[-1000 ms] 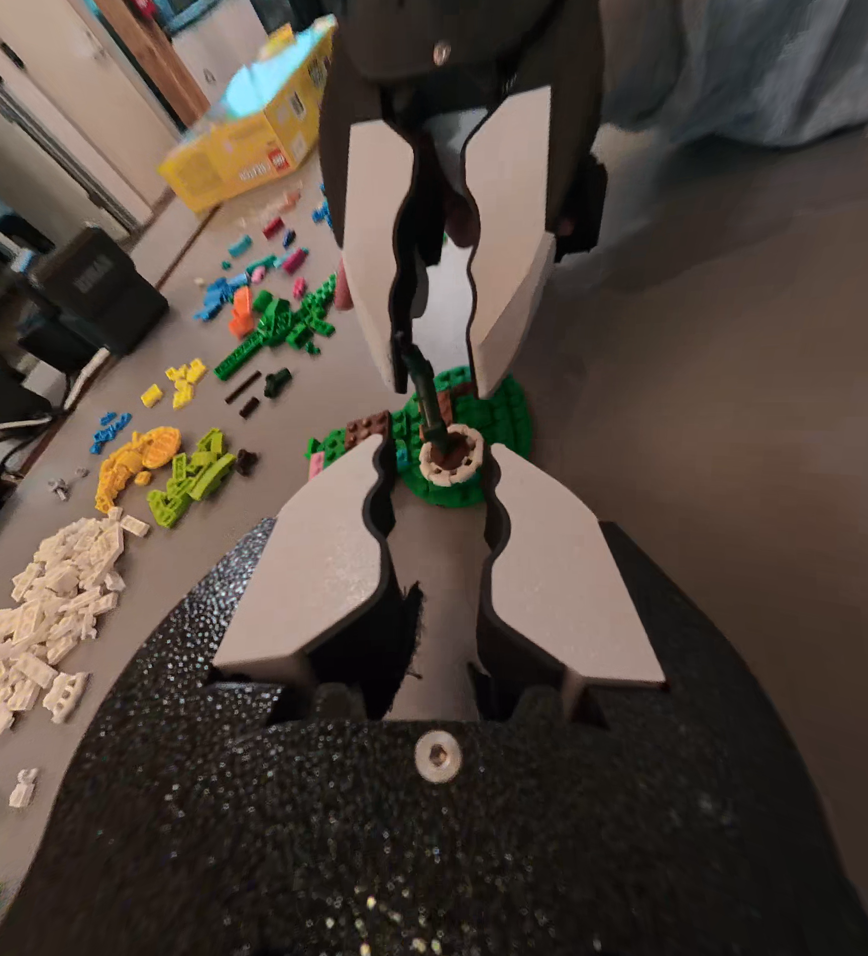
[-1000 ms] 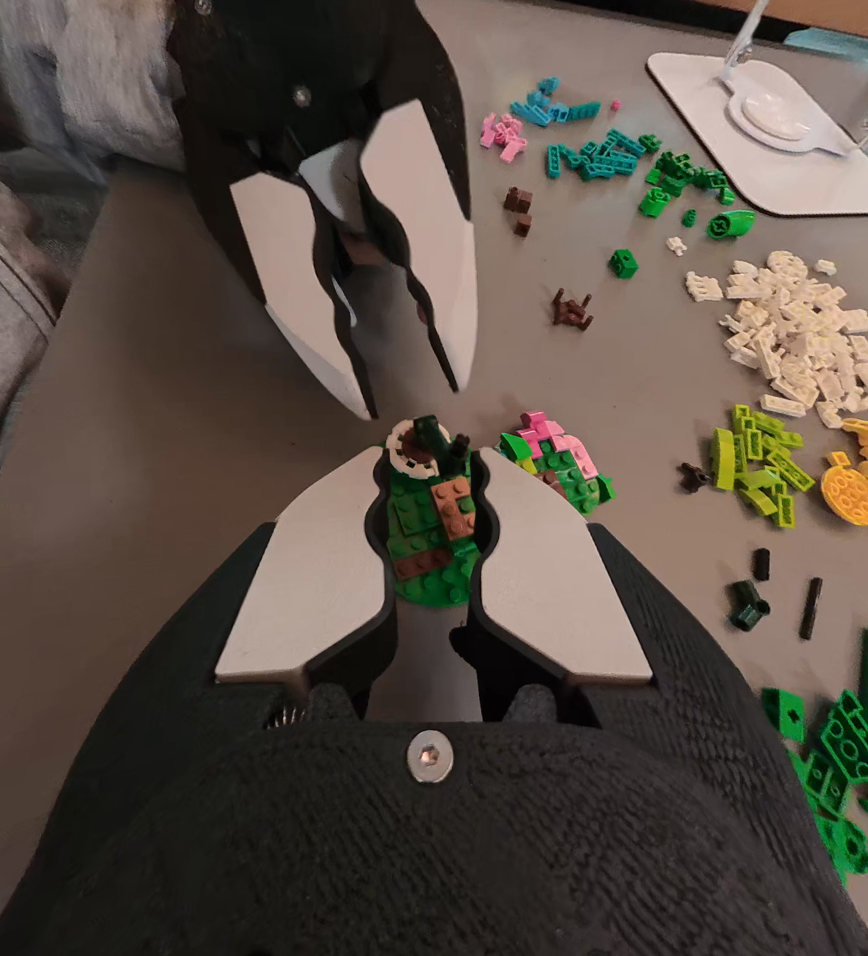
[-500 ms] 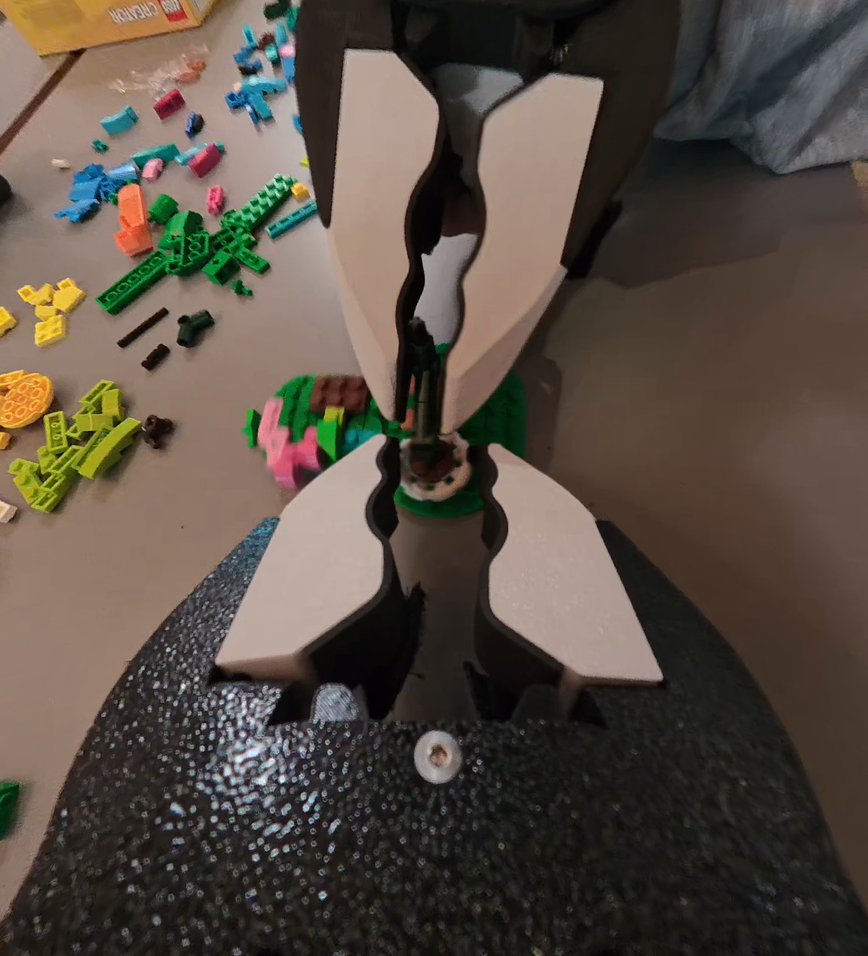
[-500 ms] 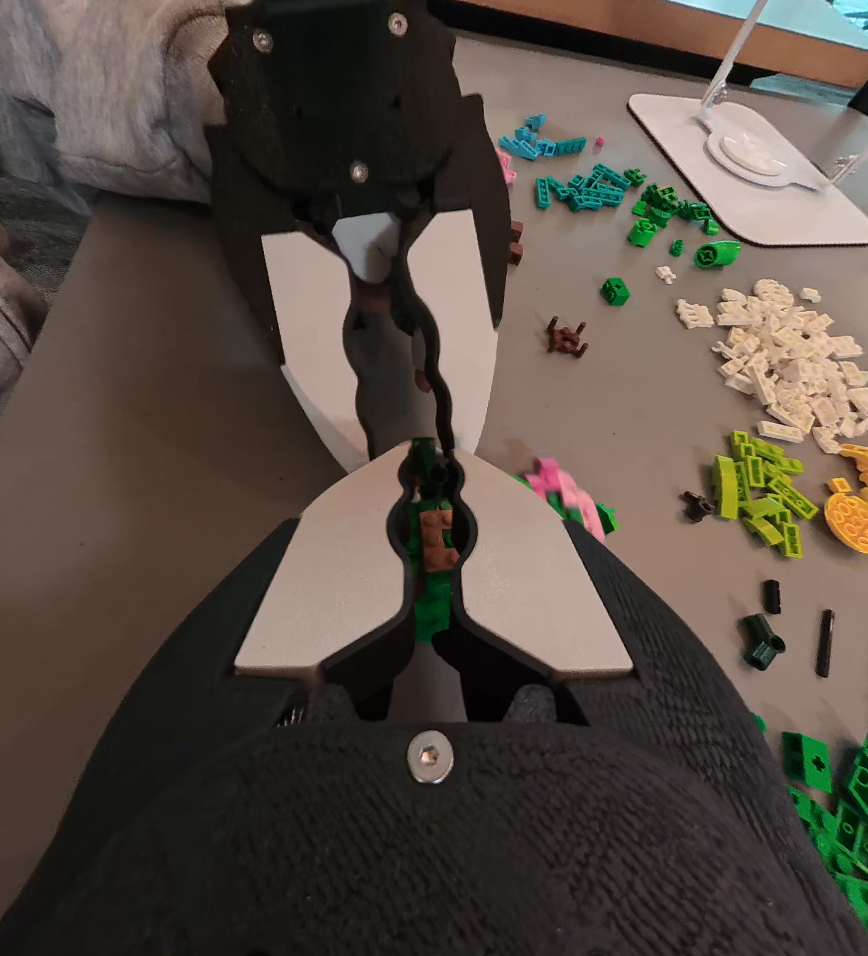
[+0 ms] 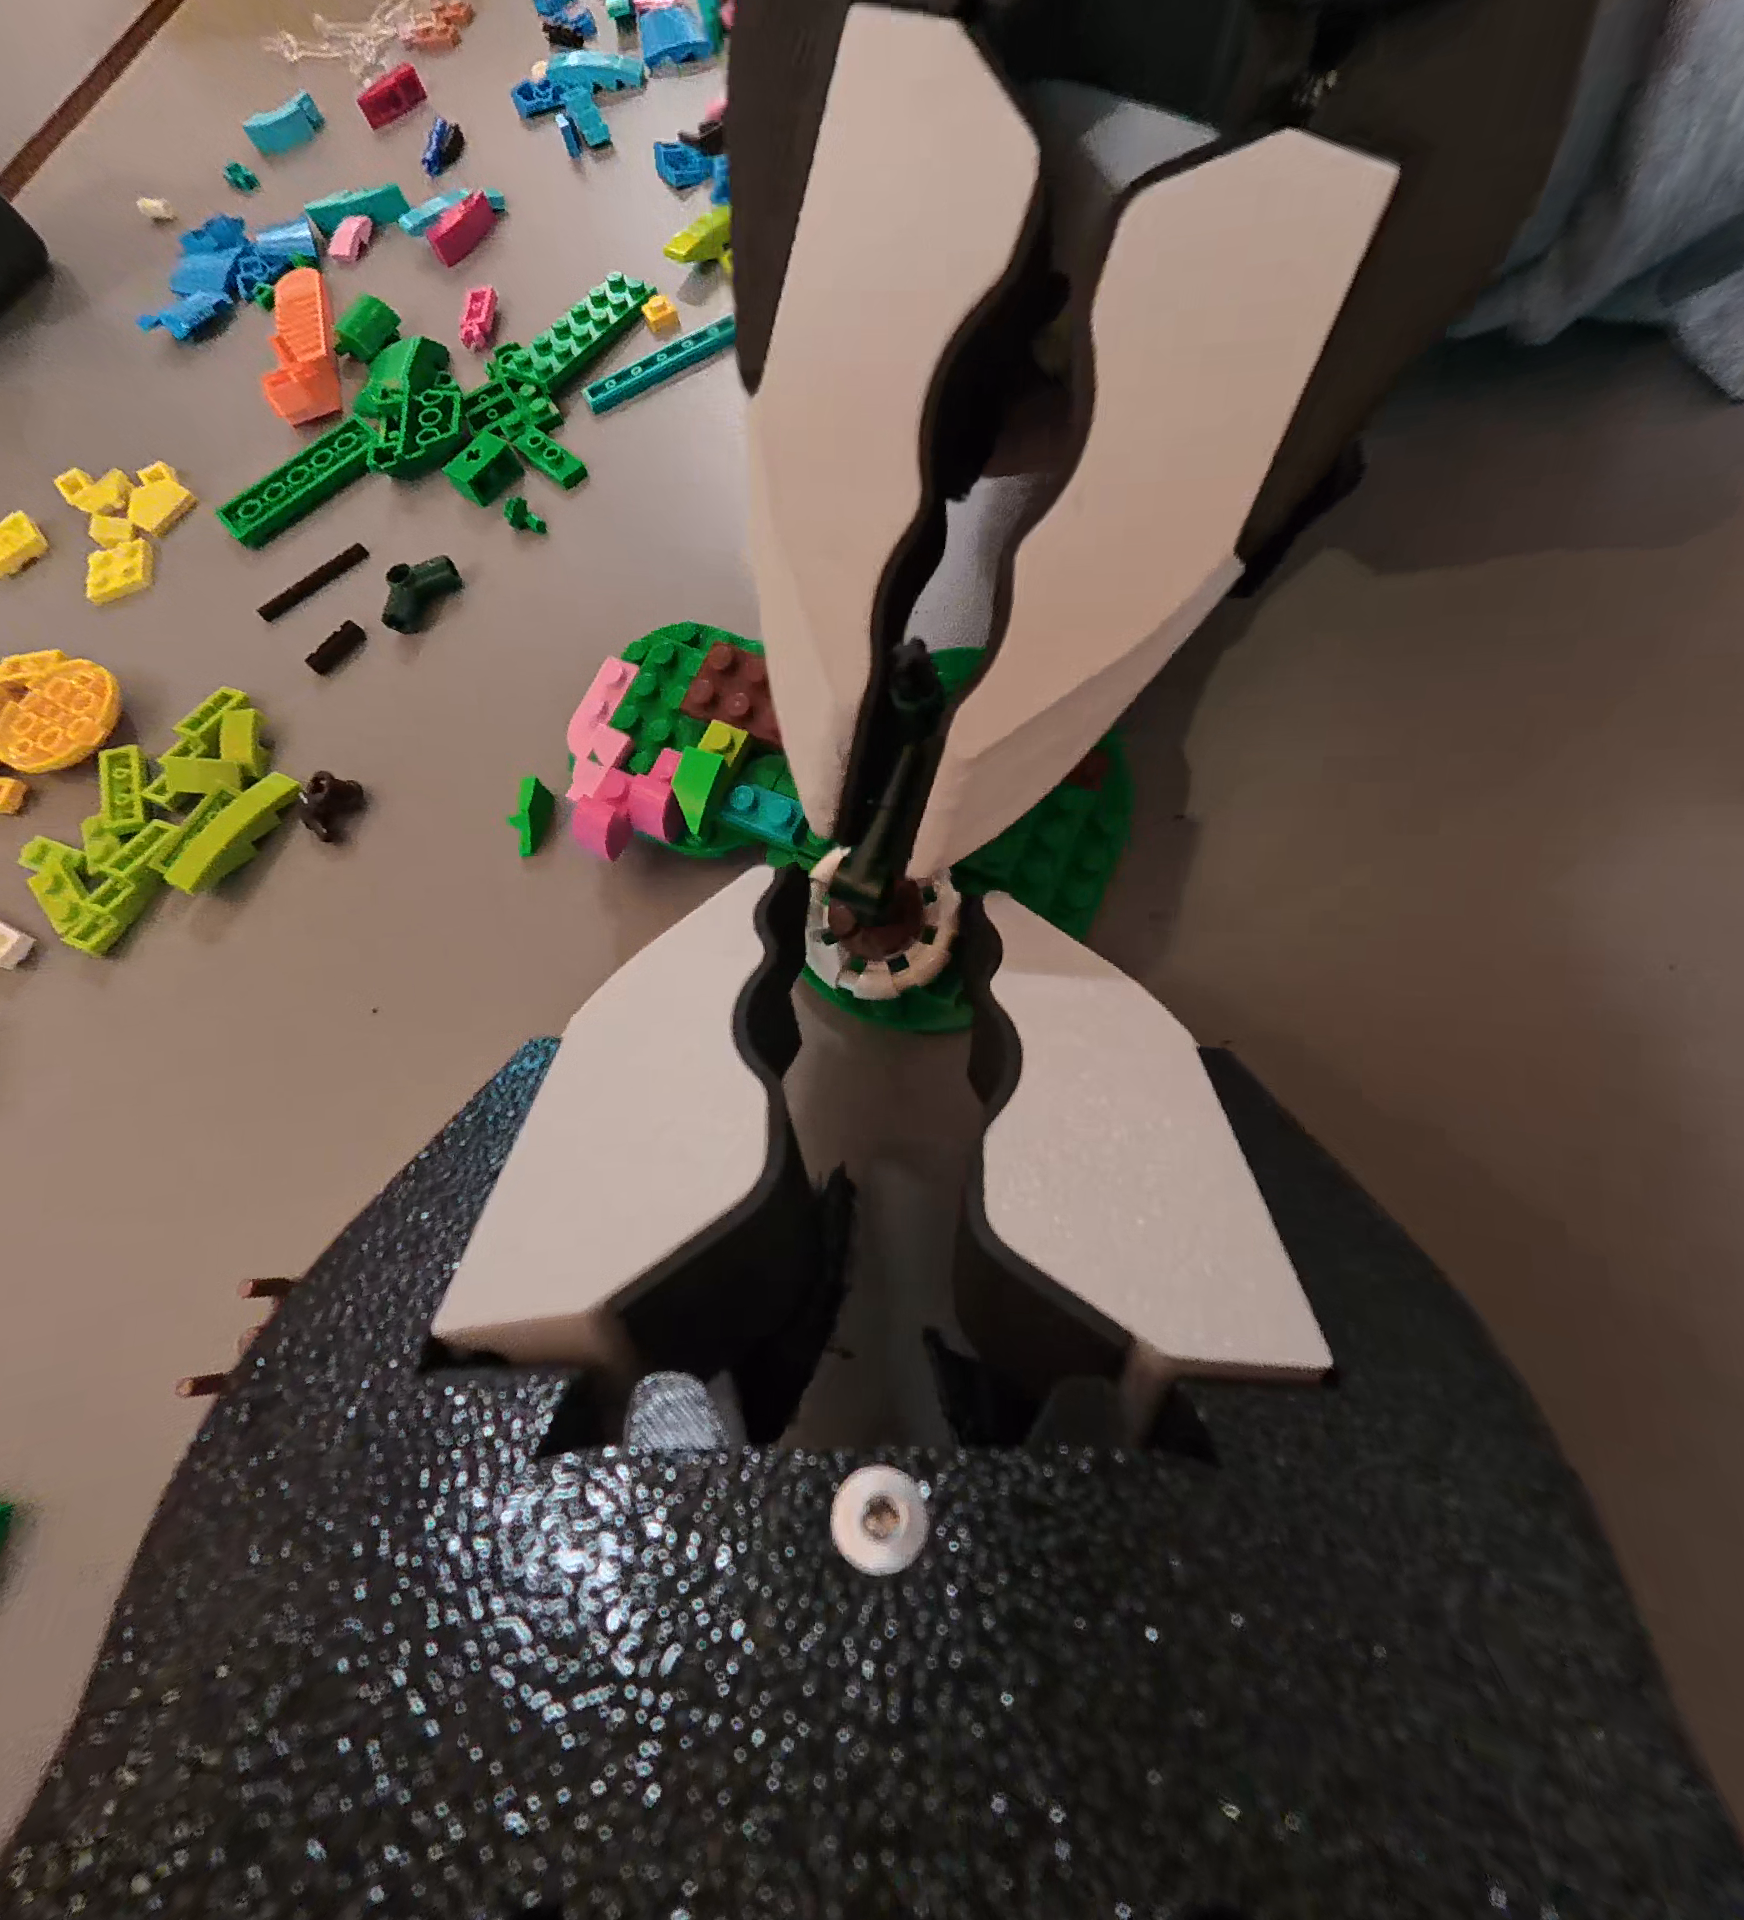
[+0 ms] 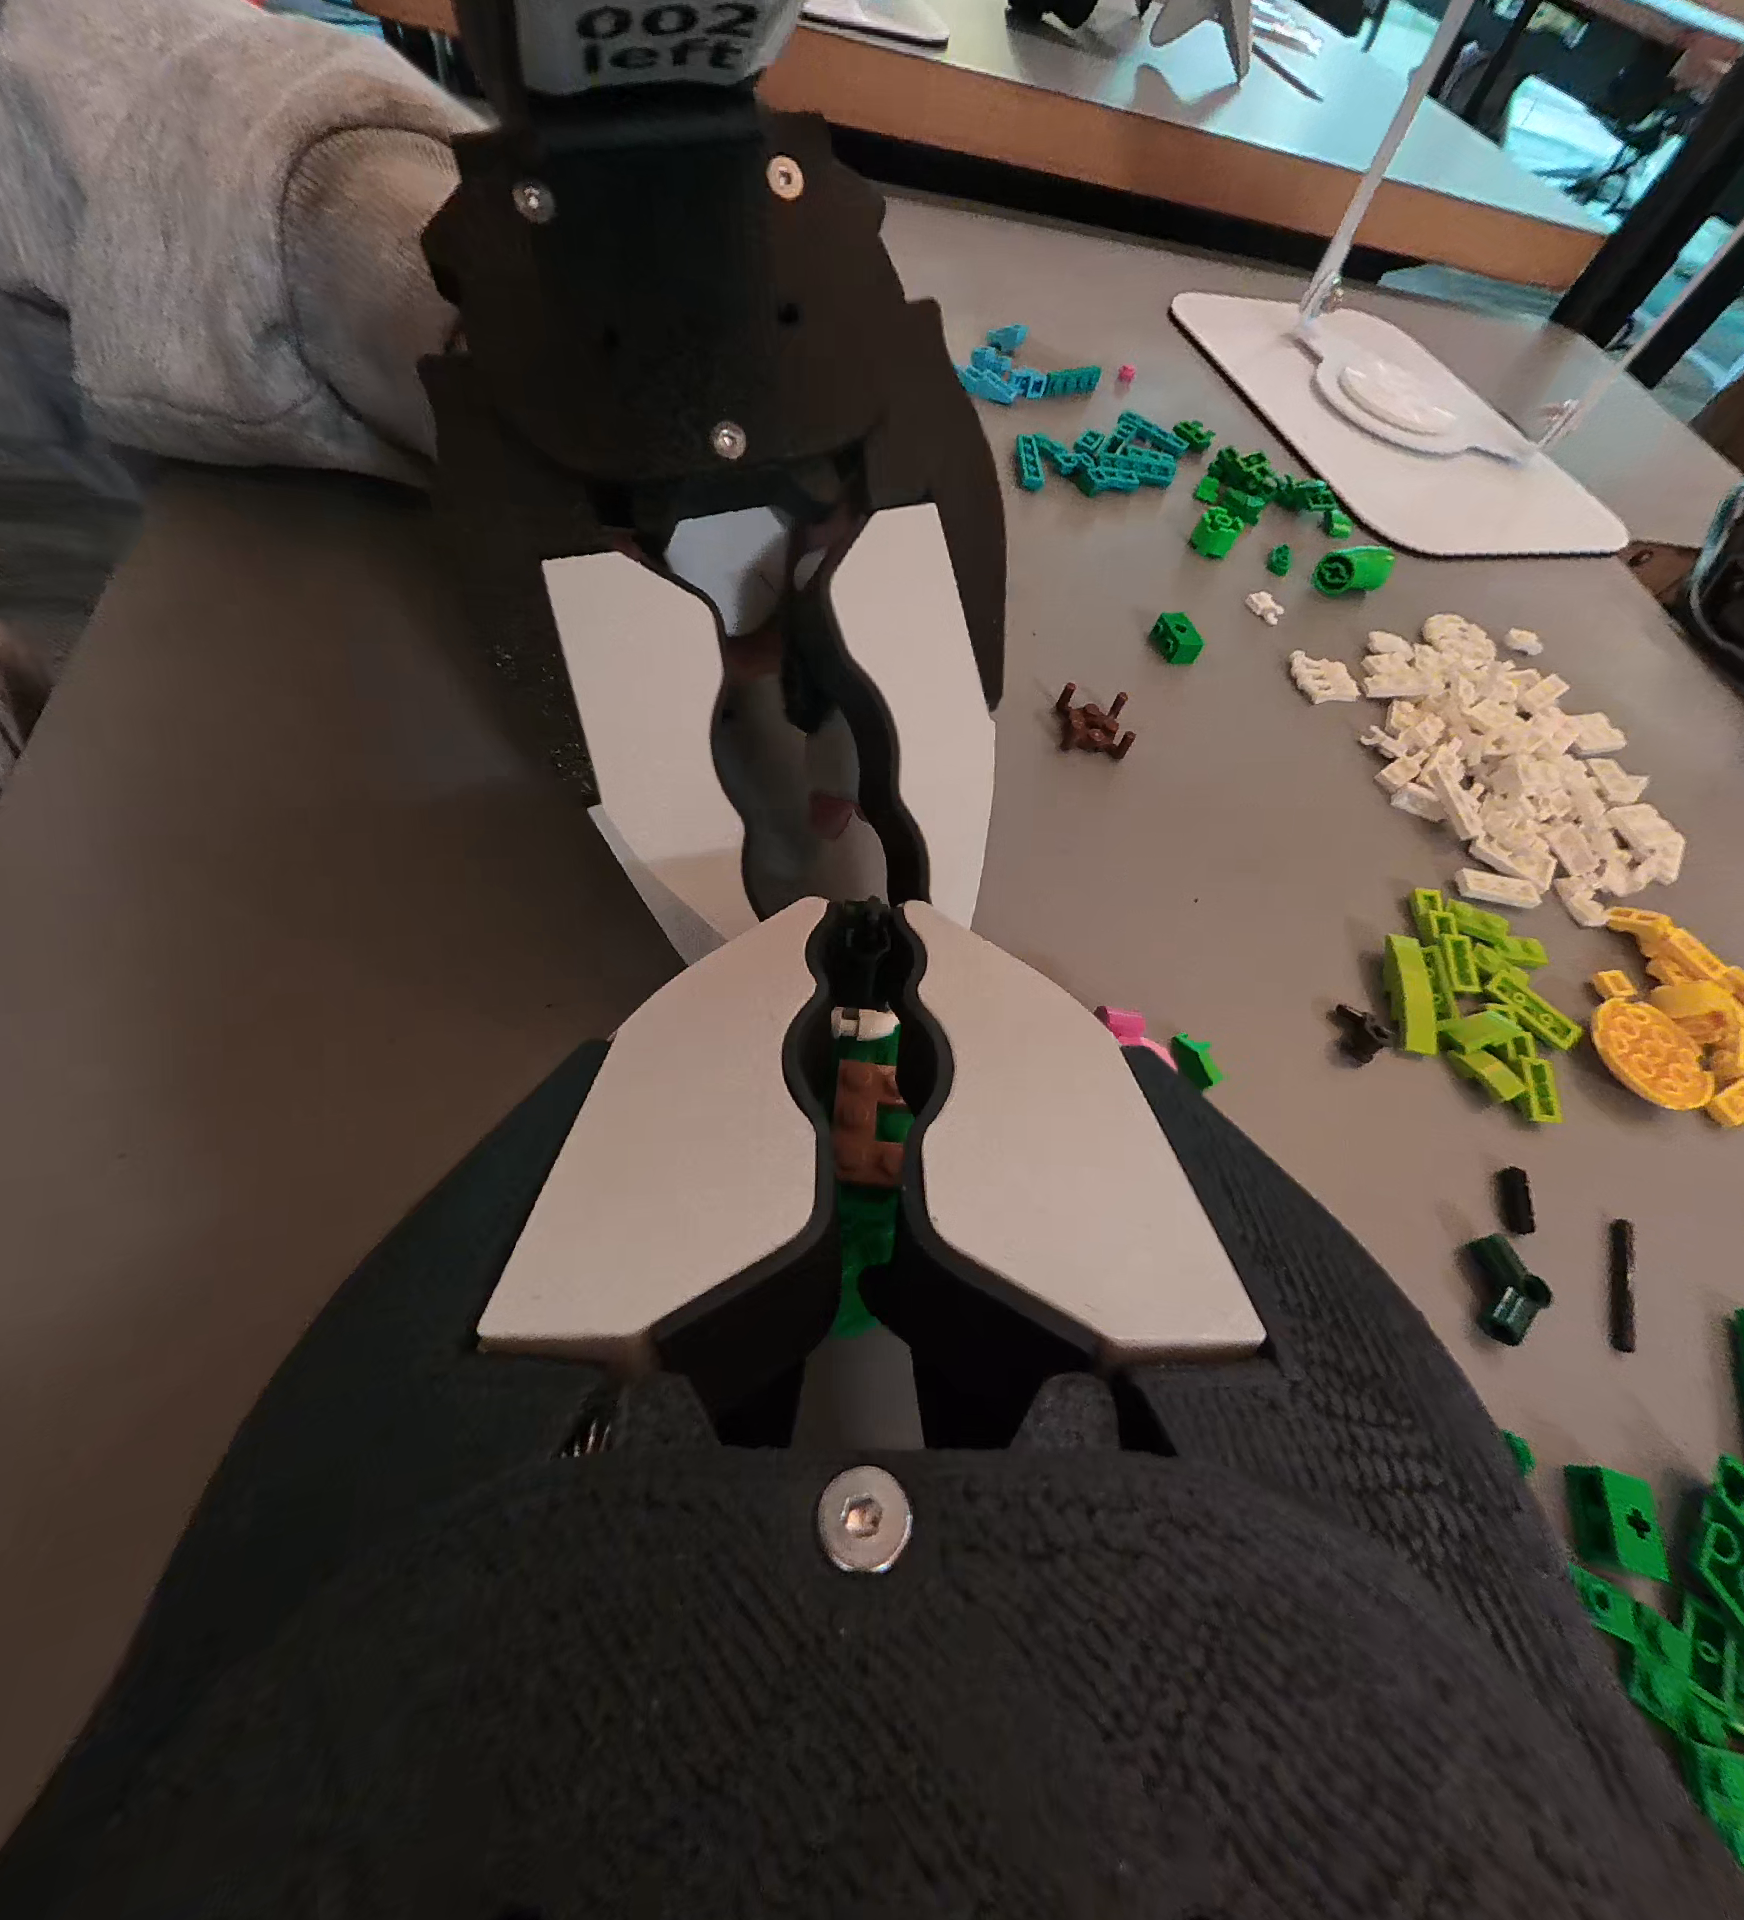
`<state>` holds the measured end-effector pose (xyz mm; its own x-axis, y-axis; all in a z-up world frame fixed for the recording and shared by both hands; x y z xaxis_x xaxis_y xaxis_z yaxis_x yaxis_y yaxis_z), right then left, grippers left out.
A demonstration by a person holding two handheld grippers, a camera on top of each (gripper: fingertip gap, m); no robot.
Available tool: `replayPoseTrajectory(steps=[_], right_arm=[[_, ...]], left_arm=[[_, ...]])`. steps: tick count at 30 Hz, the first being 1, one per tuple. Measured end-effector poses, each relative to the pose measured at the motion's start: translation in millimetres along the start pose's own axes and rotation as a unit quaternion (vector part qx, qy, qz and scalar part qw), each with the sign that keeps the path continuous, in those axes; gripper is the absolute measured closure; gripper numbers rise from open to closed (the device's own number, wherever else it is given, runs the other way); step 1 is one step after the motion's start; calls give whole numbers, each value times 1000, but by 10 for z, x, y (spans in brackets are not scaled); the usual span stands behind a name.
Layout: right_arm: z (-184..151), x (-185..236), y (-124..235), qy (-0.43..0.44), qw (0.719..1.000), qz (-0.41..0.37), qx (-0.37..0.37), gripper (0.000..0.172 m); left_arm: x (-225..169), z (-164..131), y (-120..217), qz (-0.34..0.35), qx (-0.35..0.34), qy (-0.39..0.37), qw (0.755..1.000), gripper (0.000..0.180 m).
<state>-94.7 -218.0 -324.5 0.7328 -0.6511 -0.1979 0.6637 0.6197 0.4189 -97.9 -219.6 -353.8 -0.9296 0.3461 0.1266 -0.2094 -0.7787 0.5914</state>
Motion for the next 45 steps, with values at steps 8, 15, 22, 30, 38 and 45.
replayPoseTrajectory(steps=[8,15,22,30,38,45], right_arm=[[-10,-77,-13,-27,998,-62,13,165],[7,-81,-9,18,996,-91,11,165],[30,-43,14,103,987,-124,0,165],[138,-190,110,107,980,-165,-39,164],[646,-118,225,118,959,-185,-177,165],[903,-25,163,157,943,-205,-212,164]], left_arm=[[55,-12,-18,-6,7,43,999,150],[82,-20,-28,-11,10,67,998,148],[76,-5,-24,-9,6,71,997,148],[167,73,98,-18,-49,132,990,130],[106,345,231,-88,-168,215,958,123],[179,544,475,-34,-276,131,952,161]])
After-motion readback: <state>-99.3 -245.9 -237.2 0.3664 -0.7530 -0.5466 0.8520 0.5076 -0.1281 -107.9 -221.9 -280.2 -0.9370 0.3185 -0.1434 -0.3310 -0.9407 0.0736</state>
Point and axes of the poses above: each gripper's, where its closed fingertips meet, y back along the fingers, z out of its top, x = y × z across the jaws, the point moved 1 cm from there along y, back along the fingers, and after that the axes turned 1 degree about -z, right-handed, at the moved point
